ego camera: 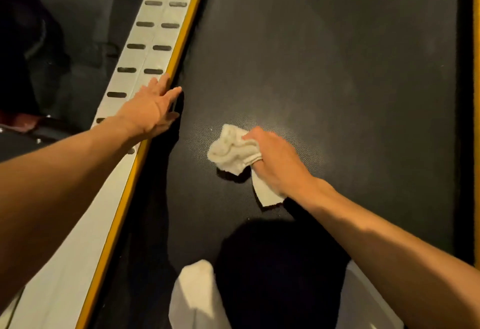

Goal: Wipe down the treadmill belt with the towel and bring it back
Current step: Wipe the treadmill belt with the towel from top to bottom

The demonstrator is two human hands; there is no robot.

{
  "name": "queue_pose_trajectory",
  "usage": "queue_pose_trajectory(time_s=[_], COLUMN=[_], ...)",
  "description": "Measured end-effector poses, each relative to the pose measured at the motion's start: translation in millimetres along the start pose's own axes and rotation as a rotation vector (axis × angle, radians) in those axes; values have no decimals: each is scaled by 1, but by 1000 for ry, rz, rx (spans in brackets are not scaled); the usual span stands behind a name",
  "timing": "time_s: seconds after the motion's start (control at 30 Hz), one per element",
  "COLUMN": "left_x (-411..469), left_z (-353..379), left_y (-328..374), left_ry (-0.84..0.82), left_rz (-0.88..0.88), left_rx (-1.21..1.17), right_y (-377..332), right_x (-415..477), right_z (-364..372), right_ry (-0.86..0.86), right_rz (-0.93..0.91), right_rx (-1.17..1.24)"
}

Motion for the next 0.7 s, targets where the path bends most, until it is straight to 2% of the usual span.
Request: queue_pose_trajectory(time_s=[0.1,0.2,0.27,0.37,0.47,0.57,0.7], left_x=[-8,-16,-25,-37,-45,-47,-49], left_z=[11,22,29,42,58,66,65], left_y=[-2,-7,-9,-9,-13,-17,-16], left_ry=[72,176,255,378,446,498,559], left_rz=[4,51,84,119,137,152,36], left_rx=[-111,-135,-136,-147,-204,-203,-211], right_y=[6,9,-3,-20,-26,-26,-37], right_x=[47,58,35,-5,26,75,53], right_z=[-12,-3,14,31,21,19,58], right_ry=[154,198,124,-50,67,208,128], right_rz=[97,189,88,-29,40,28,-118], right_rx=[8,-34,-66,35,42,-1,-64])
Point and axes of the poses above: each hand's wrist, its own x-axis towards the middle knuckle, its own z-axis out of the palm, y = z × x, the point moved 2 cm from there along x, towards the middle knuckle, and after that the axes turned 12 degrees about z, right-handed, at the moved point
